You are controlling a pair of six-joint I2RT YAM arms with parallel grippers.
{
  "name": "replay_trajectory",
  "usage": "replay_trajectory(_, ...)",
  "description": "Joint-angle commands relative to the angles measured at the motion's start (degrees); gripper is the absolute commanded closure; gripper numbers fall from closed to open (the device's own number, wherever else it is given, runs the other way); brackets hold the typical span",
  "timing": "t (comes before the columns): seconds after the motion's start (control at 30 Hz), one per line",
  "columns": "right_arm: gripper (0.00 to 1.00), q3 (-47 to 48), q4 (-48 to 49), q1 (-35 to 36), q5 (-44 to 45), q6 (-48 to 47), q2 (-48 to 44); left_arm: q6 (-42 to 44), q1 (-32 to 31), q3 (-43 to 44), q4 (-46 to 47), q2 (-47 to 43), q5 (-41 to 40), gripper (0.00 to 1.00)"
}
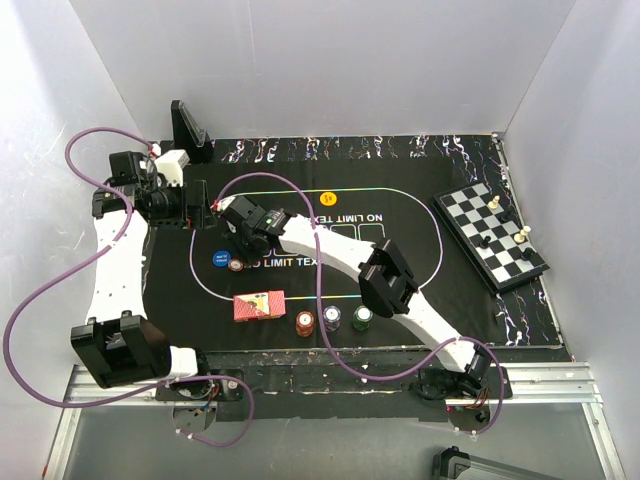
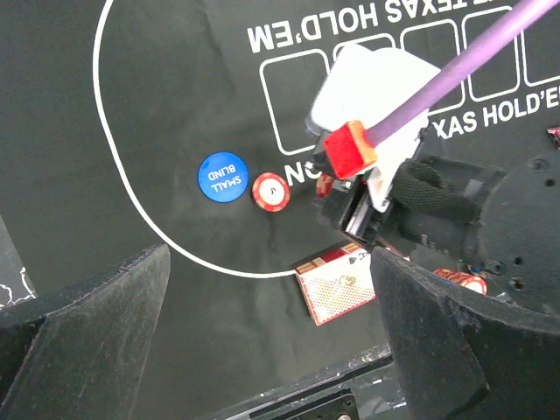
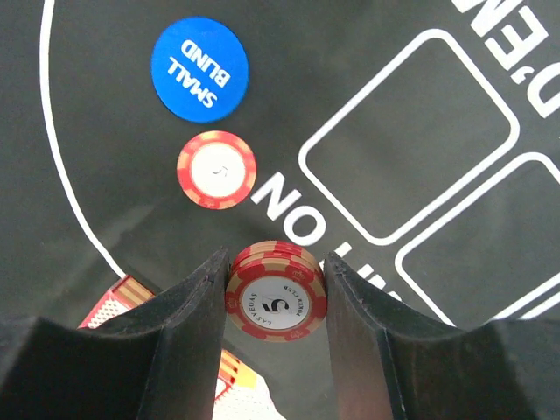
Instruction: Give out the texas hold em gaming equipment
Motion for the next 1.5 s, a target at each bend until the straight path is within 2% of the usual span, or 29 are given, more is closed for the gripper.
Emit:
replay_trajectory(0.0,0.99,4.26,5.69,0.38,-2.48,1.56,1.79,-0.34,1.41,0.01,0.35,-0.22,2.32,0.00)
replay_trajectory(0.53,0.99,6.02,12.99,-0.58,-5.20,5.96,8.21,-0.61,3.52,0.54,-0.17,2.95,5.22,0.00)
replay_trajectory(0.77,0.59,6.19,13.25,-1.11,-7.91,7.37,9.79,-0.43,4.13,0.89,-0.61,3.91,7.95,0.00)
replay_trajectory(0.9,0.45,6.10,12.73,-1.37,-8.37,7.20,9.44,-0.69,4.66,1.42,-0.87,4.62,8.48,0.00)
replay_trajectory(1.1,0.28,4.97,11.23,-1.02,-7.32,5.70,7.34,-0.87,5.63,1.95,-1.40,3.92,8.65,0.00)
replay_trajectory(1.27,0.23,2.60,9.47,-0.94,-4.42,4.74,2.95,-1.31,6.42,2.12,-1.49,2.69,8.48,0.00)
replay_trajectory(1.47,0.18,-4.25,7.37,-2.08,-0.20,1.92,-9.96,-0.08,6.86,1.77,-1.93,1.54,6.20,0.00)
